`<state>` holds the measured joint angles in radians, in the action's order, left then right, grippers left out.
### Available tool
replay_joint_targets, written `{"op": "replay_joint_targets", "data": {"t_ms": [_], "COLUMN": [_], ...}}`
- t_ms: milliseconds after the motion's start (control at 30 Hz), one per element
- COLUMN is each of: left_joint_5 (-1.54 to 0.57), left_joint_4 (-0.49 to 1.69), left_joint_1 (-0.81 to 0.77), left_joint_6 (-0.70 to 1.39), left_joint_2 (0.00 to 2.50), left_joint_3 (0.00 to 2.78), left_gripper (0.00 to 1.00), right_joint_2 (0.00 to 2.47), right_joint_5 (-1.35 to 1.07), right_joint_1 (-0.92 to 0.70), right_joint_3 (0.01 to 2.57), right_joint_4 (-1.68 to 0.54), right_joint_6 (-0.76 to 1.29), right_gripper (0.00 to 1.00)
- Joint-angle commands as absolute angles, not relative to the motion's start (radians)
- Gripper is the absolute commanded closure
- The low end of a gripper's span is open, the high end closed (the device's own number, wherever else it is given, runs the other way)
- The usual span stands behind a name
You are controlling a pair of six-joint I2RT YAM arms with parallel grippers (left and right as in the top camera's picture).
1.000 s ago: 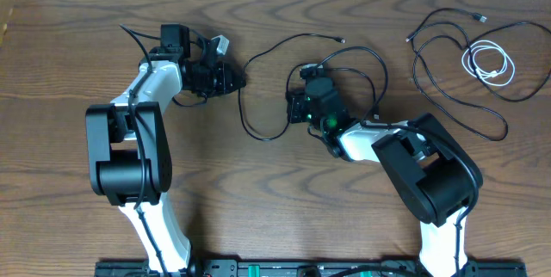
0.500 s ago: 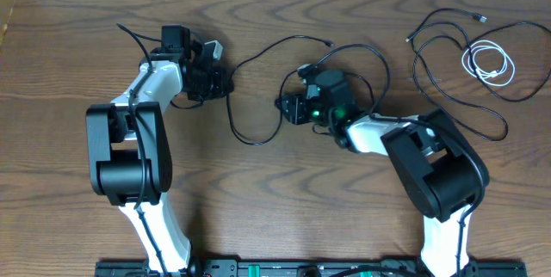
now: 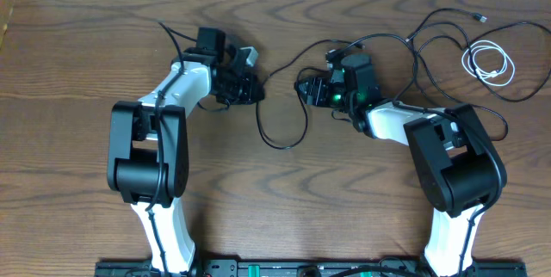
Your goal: Untangle cables
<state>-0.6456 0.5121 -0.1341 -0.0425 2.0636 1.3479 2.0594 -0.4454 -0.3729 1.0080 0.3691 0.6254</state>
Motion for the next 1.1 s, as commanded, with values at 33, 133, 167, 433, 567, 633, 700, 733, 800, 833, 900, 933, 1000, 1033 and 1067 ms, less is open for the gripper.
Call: {"op": "replay_joint_targets", "data": {"t_ms": [33, 133, 167, 433, 567, 633, 700, 733, 800, 833, 900, 933, 1000, 1033, 1067], "left_joint_5": [-0.678, -0.72, -0.73, -0.743, -0.759, -0.76, -0.765, -0.799, -0.828, -0.826, -0.816, -0.796, -0.741, -0.73, -0.728], "left_joint_4": [0.569, 0.59, 0.602, 0.664, 0.677, 0.677, 0.678, 0.685, 0.688, 0.688, 0.677, 0.666, 0.654, 0.654, 0.653], "left_joint_1": [-0.162, -0.176, -0.181, -0.188, -0.188, -0.188, -0.19, -0.194, -0.2, -0.2, -0.2, -0.2, -0.2, -0.2, -0.2], "left_joint_6": [-0.143, -0.174, -0.2, -0.289, -0.321, -0.321, -0.321, -0.321, -0.321, -0.322, -0.321, -0.321, -0.321, -0.321, -0.321], "left_joint_2": [2.065, 2.065, 2.065, 2.065, 2.065, 2.065, 2.065, 2.065, 2.065, 2.065, 2.065, 2.065, 2.065, 2.065, 2.065], "left_joint_3": [1.354, 1.354, 1.354, 1.354, 1.354, 1.354, 1.354, 1.354, 1.354, 1.354, 1.354, 1.354, 1.354, 1.354, 1.354], "left_gripper": [0.92, 0.93, 0.93, 0.92, 0.92, 0.92, 0.92, 0.92, 0.92, 0.92, 0.93, 0.92, 0.92, 0.93, 0.92], "right_joint_2": [2.083, 2.083, 2.083, 2.083, 2.083, 2.083, 2.083, 2.083, 2.083, 2.083, 2.083, 2.083, 2.083, 2.083, 2.083], "right_joint_5": [-0.391, -0.392, -0.393, -0.383, -0.371, -0.364, -0.351, -0.343, -0.339, -0.339, -0.339, -0.339, -0.339, -0.339, -0.339], "right_joint_1": [-0.361, -0.361, -0.363, -0.374, -0.374, -0.374, -0.374, -0.374, -0.374, -0.374, -0.374, -0.374, -0.374, -0.374, -0.374], "right_joint_3": [0.987, 0.987, 0.987, 0.987, 0.987, 0.987, 0.987, 0.987, 0.987, 0.987, 0.987, 0.987, 0.987, 0.987, 0.987], "right_joint_4": [0.294, 0.295, 0.294, 0.268, 0.269, 0.269, 0.269, 0.269, 0.269, 0.269, 0.268, 0.268, 0.269, 0.269, 0.268], "right_joint_6": [0.698, 0.698, 0.699, 0.702, 0.702, 0.702, 0.702, 0.702, 0.702, 0.702, 0.702, 0.702, 0.702, 0.702, 0.702], "right_gripper": [0.39, 0.38, 0.38, 0.39, 0.37, 0.37, 0.37, 0.4, 0.5, 0.54, 0.73, 0.79, 0.92, 0.99, 0.99]}}
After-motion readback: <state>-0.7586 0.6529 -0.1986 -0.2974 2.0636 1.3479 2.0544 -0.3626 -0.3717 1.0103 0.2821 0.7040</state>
